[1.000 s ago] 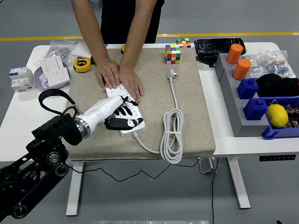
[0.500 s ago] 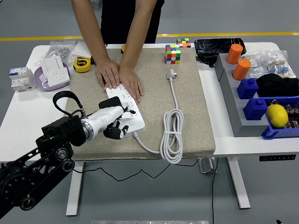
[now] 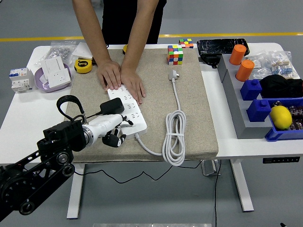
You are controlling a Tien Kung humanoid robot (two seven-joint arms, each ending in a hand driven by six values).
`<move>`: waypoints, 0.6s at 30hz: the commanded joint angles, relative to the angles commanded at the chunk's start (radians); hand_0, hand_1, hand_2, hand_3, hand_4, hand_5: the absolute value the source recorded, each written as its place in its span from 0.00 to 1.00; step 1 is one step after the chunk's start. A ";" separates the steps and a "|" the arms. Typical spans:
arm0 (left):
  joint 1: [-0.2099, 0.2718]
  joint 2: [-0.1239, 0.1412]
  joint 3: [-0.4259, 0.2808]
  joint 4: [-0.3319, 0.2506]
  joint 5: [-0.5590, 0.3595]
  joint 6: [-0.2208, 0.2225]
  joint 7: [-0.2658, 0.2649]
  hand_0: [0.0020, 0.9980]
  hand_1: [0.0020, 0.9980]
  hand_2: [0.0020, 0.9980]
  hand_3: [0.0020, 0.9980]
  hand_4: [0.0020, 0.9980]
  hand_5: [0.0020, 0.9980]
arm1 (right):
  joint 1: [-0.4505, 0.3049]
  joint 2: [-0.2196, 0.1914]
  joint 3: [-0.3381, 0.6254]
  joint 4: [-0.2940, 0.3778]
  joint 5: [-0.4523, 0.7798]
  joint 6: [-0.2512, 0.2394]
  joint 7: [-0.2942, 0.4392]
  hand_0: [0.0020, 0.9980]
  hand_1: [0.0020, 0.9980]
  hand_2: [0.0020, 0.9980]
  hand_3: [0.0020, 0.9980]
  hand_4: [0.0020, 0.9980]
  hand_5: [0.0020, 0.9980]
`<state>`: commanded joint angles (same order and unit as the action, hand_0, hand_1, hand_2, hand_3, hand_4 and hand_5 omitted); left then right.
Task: Pick up the plug,place it near the board,insert it into the board,press the button
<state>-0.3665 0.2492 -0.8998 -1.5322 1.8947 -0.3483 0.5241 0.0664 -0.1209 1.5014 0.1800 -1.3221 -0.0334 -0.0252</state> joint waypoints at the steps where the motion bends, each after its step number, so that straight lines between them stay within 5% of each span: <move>1: -0.001 -0.001 0.001 0.001 -0.001 -0.001 0.000 0.12 0.06 0.17 0.83 0.47 0.00 | 0.000 0.000 0.000 0.000 0.000 0.000 0.000 0.84 0.76 0.75 0.77 1.00 0.82; 18: -0.014 -0.015 0.009 0.028 0.003 0.012 -0.005 0.12 0.06 0.17 0.86 0.48 0.00 | 0.002 -0.001 0.003 0.000 -0.002 0.000 0.000 0.84 0.76 0.75 0.77 1.00 0.82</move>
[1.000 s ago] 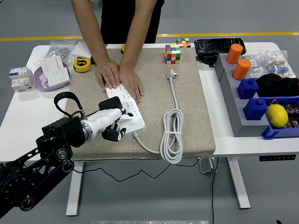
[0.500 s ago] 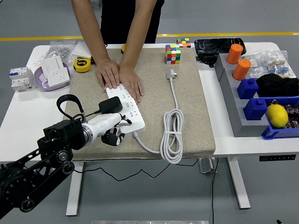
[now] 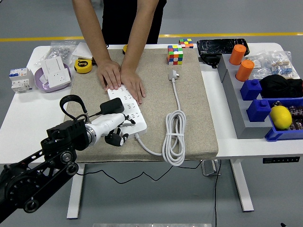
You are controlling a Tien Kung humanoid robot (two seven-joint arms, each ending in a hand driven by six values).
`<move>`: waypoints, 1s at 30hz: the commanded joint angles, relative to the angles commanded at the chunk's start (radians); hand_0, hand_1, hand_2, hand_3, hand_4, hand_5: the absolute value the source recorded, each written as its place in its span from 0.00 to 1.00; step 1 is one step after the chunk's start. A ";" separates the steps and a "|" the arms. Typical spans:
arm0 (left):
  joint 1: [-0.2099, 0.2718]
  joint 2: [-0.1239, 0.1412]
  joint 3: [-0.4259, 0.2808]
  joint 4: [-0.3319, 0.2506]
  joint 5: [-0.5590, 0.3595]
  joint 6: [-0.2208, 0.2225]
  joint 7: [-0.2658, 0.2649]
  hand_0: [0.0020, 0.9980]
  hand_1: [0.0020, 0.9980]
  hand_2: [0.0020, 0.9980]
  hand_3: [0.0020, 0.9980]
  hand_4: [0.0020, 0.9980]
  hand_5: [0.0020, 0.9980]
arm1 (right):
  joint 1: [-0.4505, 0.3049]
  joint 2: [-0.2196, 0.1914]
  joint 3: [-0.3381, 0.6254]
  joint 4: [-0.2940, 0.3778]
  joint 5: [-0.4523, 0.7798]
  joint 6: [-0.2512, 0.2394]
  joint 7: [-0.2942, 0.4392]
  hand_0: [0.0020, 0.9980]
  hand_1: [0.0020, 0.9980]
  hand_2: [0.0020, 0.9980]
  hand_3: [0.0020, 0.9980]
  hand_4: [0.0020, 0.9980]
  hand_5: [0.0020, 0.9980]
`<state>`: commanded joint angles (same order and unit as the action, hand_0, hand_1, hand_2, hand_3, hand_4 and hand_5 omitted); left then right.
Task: Pick up the plug,place it near the board,insert it into the board,press the button
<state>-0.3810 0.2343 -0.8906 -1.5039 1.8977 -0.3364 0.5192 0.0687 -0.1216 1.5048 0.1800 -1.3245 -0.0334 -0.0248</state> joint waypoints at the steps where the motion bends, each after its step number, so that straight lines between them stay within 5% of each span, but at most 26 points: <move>1: 0.000 0.000 0.002 0.002 0.000 0.001 -0.001 0.12 0.06 0.17 0.86 0.48 0.00 | 0.001 0.000 0.001 0.000 0.000 0.000 0.000 0.84 0.76 0.75 0.77 1.00 0.82; 17: 0.008 -0.004 0.010 0.036 0.002 0.008 -0.007 0.12 0.06 0.17 0.85 0.48 0.00 | 0.002 0.001 0.002 0.000 0.001 0.000 0.001 0.83 0.76 0.75 0.77 1.00 0.82; 23: 0.027 0.005 -0.031 -0.066 0.030 0.010 -0.009 0.12 0.06 0.18 0.84 0.47 0.00 | 0.000 0.002 0.004 0.000 0.001 -0.001 0.000 0.83 0.76 0.75 0.77 1.00 0.82; 26: 0.066 0.003 -0.080 -0.130 0.018 0.039 -0.051 0.12 0.06 0.18 0.84 0.47 0.00 | 0.000 0.003 0.006 0.000 -0.001 -0.001 0.000 0.83 0.76 0.75 0.77 1.00 0.82; 27: 0.092 -0.003 -0.110 -0.156 0.001 0.045 -0.075 0.32 0.41 0.50 0.92 0.68 0.24 | -0.001 0.004 0.006 0.000 0.001 -0.001 0.001 0.83 0.76 0.75 0.77 1.00 0.82; 30: 0.178 -0.027 -0.206 -0.216 -0.086 0.095 -0.162 0.32 0.41 0.50 0.92 0.68 0.24 | -0.003 0.006 0.010 0.000 0.000 -0.002 0.002 0.83 0.76 0.75 0.77 1.00 0.82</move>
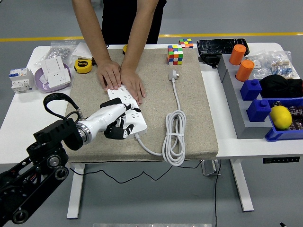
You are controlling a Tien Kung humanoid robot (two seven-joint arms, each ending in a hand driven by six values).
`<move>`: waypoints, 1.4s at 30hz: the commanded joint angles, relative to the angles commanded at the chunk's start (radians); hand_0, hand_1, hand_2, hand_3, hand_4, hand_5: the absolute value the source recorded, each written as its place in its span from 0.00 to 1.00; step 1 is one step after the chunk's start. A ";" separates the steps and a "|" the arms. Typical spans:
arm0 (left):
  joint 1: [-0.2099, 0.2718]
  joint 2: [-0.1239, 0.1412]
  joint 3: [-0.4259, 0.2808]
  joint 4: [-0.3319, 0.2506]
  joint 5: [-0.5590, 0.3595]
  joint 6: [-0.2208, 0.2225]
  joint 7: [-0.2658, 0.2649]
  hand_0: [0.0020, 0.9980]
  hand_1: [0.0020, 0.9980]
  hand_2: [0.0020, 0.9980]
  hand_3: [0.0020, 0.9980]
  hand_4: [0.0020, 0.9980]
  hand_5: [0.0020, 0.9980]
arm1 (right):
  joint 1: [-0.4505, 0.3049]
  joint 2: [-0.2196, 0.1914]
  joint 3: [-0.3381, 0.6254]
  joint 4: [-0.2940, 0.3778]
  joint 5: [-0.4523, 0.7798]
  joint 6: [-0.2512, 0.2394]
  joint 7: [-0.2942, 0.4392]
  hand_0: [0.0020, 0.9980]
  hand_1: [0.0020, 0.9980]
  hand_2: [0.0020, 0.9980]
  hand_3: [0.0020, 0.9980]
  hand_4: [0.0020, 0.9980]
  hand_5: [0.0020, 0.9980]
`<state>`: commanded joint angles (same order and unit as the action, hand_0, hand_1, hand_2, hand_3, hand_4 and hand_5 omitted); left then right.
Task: Pick up the plug,place it near the board,insert it into the board,press the button
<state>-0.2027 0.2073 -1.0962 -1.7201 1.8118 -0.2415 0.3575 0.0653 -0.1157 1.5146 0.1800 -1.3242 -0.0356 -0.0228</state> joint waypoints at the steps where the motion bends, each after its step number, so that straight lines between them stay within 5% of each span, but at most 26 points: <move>1: 0.025 -0.005 -0.024 -0.008 -0.033 0.020 -0.029 0.32 0.41 0.50 0.92 0.68 0.24 | -0.001 0.000 0.002 0.000 -0.001 0.000 -0.001 0.83 0.76 0.75 0.77 1.00 0.82; 2: 0.049 -0.010 -0.047 -0.013 -0.071 0.040 -0.061 0.32 0.41 0.50 0.92 0.68 0.24 | -0.003 0.000 0.003 0.000 -0.002 -0.001 -0.001 0.83 0.76 0.75 0.77 1.00 0.82; 3: 0.078 -0.020 -0.072 -0.009 -0.107 0.071 -0.097 0.79 0.89 0.88 0.99 0.91 0.31 | -0.005 0.000 0.005 0.000 -0.004 0.000 -0.002 0.83 0.76 0.75 0.77 1.00 0.82; 8: 0.198 -0.068 -0.150 0.014 -0.322 0.217 -0.297 0.79 0.89 0.88 0.99 0.91 0.31 | -0.007 0.001 0.006 0.000 -0.005 0.000 -0.001 0.83 0.76 0.75 0.77 1.00 0.82; 9: 0.214 -0.075 -0.159 0.019 -0.361 0.235 -0.326 0.97 1.00 1.00 1.00 0.95 0.32 | -0.007 0.001 0.004 0.000 -0.003 0.000 0.000 0.83 0.76 0.74 0.77 1.00 0.82; 13: 0.266 -0.081 -0.179 0.041 -0.543 0.278 -0.385 0.97 1.00 1.00 1.00 0.95 0.32 | -0.003 0.001 -0.002 0.000 0.005 -0.001 0.003 0.83 0.76 0.74 0.77 1.00 0.82; 20: 0.280 -0.062 -0.166 0.064 -0.819 0.289 -0.349 1.00 1.00 1.00 1.00 0.98 0.32 | -0.007 -0.001 0.006 0.000 -0.004 -0.004 -0.002 0.83 0.76 0.75 0.77 1.00 0.82; 21: 0.271 -0.059 -0.161 0.069 -0.828 0.294 -0.340 0.77 0.81 0.78 1.00 0.94 0.34 | -0.008 0.000 0.005 0.000 -0.003 -0.004 -0.003 0.83 0.76 0.74 0.77 1.00 0.82; 26: 0.177 -0.024 -0.109 0.103 -0.615 0.297 -0.291 0.77 0.81 0.78 1.00 0.94 0.34 | -0.001 0.002 -0.004 0.000 0.007 -0.003 -0.003 0.83 0.76 0.74 0.77 1.00 0.82; 27: 0.163 -0.018 -0.098 0.107 -0.582 0.296 -0.287 0.16 0.14 0.24 0.91 0.63 0.16 | -0.001 0.002 -0.005 0.000 0.007 -0.002 -0.003 0.83 0.76 0.75 0.77 1.00 0.82; 32: 0.073 0.024 -0.042 0.136 -0.374 0.264 -0.216 0.16 0.14 0.24 0.91 0.63 0.16 | 0.003 0.001 -0.007 0.000 0.008 -0.002 -0.003 0.83 0.76 0.75 0.77 1.00 0.82; 33: 0.058 0.032 -0.032 0.139 -0.335 0.234 -0.190 0.16 0.14 0.24 0.91 0.63 0.16 | 0.003 0.000 -0.005 0.000 0.007 -0.002 -0.003 0.83 0.76 0.75 0.77 1.00 0.82; 34: 0.047 0.039 -0.025 0.141 -0.296 0.204 -0.165 0.12 0.05 0.16 0.79 0.47 0.09 | 0.003 0.000 -0.004 0.000 0.005 -0.002 -0.004 0.83 0.76 0.75 0.77 1.00 0.82; 39: 0.014 0.073 0.001 0.136 -0.082 0.044 -0.034 0.12 0.05 0.16 0.79 0.47 0.09 | 0.003 -0.002 -0.002 0.000 0.004 -0.002 -0.005 0.83 0.76 0.75 0.77 1.00 0.82; 42: -0.005 0.089 0.028 0.136 0.042 0.007 -0.006 0.11 0.04 0.16 0.79 0.44 0.06 | 0.002 -0.003 -0.001 0.000 0.002 -0.002 -0.007 0.83 0.76 0.75 0.77 1.00 0.82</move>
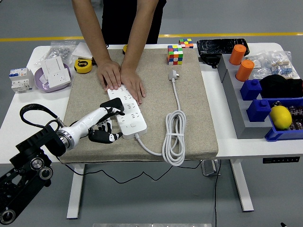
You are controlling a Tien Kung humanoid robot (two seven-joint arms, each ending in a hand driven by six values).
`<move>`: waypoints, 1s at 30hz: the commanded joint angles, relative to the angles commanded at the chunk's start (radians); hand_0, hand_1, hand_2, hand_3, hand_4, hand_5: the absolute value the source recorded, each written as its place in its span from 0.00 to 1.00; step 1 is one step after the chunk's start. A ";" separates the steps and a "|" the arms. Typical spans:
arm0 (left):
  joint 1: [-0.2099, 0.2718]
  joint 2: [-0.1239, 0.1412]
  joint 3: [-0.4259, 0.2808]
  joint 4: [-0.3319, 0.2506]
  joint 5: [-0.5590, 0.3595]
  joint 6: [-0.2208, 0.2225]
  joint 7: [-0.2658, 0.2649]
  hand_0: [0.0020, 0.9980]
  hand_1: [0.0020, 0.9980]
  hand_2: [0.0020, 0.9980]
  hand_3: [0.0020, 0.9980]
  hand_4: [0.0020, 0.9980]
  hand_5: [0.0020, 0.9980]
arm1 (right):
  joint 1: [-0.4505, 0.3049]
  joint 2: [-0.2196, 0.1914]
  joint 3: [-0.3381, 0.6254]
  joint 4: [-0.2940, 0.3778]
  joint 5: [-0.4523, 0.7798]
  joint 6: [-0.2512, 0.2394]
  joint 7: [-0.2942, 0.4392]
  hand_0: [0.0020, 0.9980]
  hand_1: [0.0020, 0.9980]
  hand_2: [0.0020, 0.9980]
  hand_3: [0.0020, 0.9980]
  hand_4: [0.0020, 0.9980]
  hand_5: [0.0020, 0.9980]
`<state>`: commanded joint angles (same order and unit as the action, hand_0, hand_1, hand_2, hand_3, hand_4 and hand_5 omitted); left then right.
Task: Pick up the plug,place it near the board,insert it into the board,press the button
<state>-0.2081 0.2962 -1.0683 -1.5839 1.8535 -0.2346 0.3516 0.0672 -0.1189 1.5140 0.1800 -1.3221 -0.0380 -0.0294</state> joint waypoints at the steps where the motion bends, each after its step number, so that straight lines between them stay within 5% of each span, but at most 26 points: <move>1: -0.007 0.002 0.010 0.002 0.046 -0.007 0.006 0.11 0.04 0.16 0.79 0.44 0.06 | 0.000 0.000 -0.001 0.000 0.001 0.000 0.000 0.83 0.76 0.75 0.77 1.00 0.82; 4: -0.023 -0.002 0.030 0.007 0.141 -0.018 0.016 0.11 0.04 0.16 0.81 0.43 0.05 | 0.003 0.000 -0.005 0.000 0.003 0.000 0.002 0.83 0.76 0.75 0.77 1.00 0.82; 8: -0.043 -0.013 0.053 0.021 0.143 0.004 0.011 0.11 0.04 0.16 0.81 0.43 0.05 | 0.006 0.000 -0.007 0.000 0.005 0.000 0.003 0.83 0.76 0.75 0.77 1.00 0.82; 9: -0.045 -0.014 0.055 0.022 0.143 0.006 0.011 0.11 0.04 0.16 0.94 0.43 0.06 | 0.006 0.000 -0.007 0.000 0.004 0.000 0.002 0.83 0.76 0.75 0.77 1.00 0.82; 16: -0.071 -0.051 0.076 0.048 0.129 -0.019 0.025 0.11 0.04 0.16 0.92 0.43 0.07 | 0.004 0.001 -0.010 0.000 0.003 0.000 0.001 0.83 0.76 0.74 0.77 1.00 0.82; 27: -0.073 -0.047 0.099 0.049 0.041 -0.061 0.028 0.11 0.04 0.16 0.92 0.43 0.07 | 0.000 -0.001 -0.012 0.000 0.001 0.001 0.000 0.83 0.76 0.74 0.77 1.00 0.82; 28: -0.074 -0.047 0.100 0.049 0.030 -0.066 0.027 0.11 0.04 0.16 0.84 0.42 0.06 | 0.000 -0.001 -0.012 0.000 0.000 0.001 -0.001 0.83 0.76 0.74 0.77 1.00 0.82; 30: -0.075 -0.047 0.101 0.051 0.022 -0.070 0.025 0.11 0.04 0.16 0.84 0.42 0.06 | 0.000 -0.002 -0.013 0.000 0.001 0.001 0.000 0.83 0.76 0.74 0.77 1.00 0.82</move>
<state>-0.2833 0.2487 -0.9670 -1.5328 1.8751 -0.3044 0.3771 0.0675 -0.1204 1.5011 0.1800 -1.3212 -0.0369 -0.0298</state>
